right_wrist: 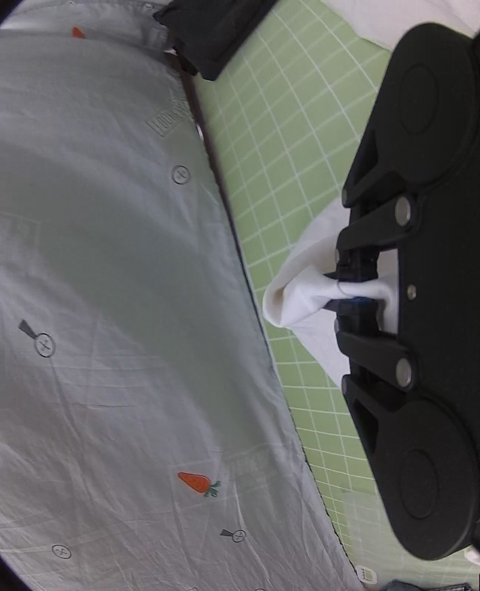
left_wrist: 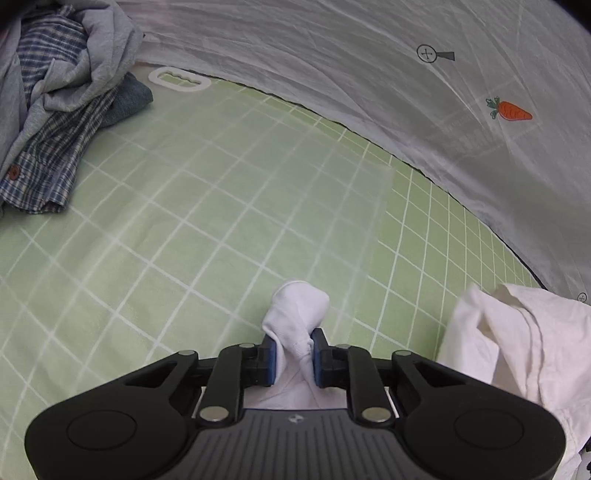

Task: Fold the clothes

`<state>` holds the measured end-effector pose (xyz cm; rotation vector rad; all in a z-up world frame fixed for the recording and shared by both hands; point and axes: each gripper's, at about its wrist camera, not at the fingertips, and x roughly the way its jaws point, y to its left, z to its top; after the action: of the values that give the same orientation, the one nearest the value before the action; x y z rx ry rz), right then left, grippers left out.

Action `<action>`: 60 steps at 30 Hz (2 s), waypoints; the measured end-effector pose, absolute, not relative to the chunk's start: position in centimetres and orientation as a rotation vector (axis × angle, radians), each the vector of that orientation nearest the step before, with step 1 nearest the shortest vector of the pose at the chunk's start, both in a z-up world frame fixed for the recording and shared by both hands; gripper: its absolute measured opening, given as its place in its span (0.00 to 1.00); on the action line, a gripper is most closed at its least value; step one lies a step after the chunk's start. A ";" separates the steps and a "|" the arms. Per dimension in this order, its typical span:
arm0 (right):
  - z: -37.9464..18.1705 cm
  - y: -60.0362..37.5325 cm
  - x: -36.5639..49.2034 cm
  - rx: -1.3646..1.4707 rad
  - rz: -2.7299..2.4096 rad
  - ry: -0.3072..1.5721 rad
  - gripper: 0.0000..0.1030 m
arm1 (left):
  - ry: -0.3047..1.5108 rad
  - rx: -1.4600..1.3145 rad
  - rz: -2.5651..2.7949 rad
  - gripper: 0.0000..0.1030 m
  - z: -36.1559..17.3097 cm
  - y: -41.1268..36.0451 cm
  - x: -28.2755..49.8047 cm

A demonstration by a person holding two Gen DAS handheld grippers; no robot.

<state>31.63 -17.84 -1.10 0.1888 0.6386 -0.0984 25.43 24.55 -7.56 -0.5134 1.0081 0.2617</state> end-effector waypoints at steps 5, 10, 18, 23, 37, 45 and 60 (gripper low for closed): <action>4.4 -23.1 32.3 0.012 -0.204 0.450 0.04 | 0.848 -0.551 0.385 0.17 -3.8 29.0 24.4; 6.8 -26.3 33.1 -0.068 -0.275 0.354 0.04 | 0.601 -0.511 0.432 0.18 1.0 31.3 23.8; 1.4 -26.8 33.5 -0.090 -0.356 0.514 0.14 | 0.767 -0.437 0.471 0.42 -2.8 31.1 27.4; -3.1 -26.2 31.3 -0.056 -0.386 0.651 0.74 | 0.779 -0.422 0.451 0.69 -3.8 29.9 24.9; -9.2 -20.4 30.1 -0.265 -0.160 0.816 0.74 | 0.945 -0.364 0.489 0.79 -8.3 26.7 22.1; -12.0 -19.1 32.4 -0.398 -0.112 0.841 0.68 | 0.992 -0.285 0.519 0.85 -9.1 25.3 23.8; -2.9 -35.3 41.0 -0.371 -0.521 0.654 0.29 | 0.975 -0.347 0.516 0.87 -8.5 26.2 22.8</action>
<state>40.95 -35.26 -2.85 -0.3710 0.6536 -0.5215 22.78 26.17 -8.47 -0.3473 0.9748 0.5155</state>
